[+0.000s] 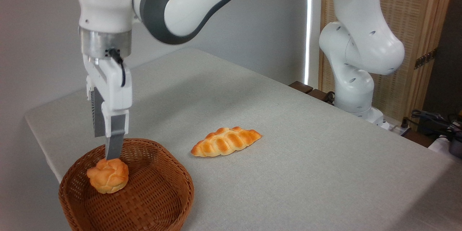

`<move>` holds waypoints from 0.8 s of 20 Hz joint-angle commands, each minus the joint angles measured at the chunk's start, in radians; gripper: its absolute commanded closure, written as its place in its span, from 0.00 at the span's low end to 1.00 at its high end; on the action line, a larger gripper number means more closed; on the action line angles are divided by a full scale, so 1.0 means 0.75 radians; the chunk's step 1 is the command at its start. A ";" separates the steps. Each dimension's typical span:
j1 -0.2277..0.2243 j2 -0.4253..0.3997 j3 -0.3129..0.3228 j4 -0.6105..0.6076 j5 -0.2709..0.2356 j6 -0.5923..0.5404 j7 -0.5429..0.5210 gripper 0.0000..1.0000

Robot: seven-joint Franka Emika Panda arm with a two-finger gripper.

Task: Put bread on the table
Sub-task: 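Move the gripper over the basket and lower it onto the round bun, then close the gripper on the round bun inside the basket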

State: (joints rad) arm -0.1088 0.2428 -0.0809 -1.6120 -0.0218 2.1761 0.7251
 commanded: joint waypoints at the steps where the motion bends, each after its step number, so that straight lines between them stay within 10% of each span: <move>1: -0.045 0.077 -0.003 0.016 0.019 0.095 -0.001 0.00; 13: -0.086 0.212 -0.023 0.012 0.187 0.148 -0.001 0.00; 16: -0.090 0.210 -0.023 0.012 0.187 0.148 0.011 0.54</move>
State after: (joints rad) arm -0.1720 0.3921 -0.0982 -1.6112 0.1051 2.2726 0.7257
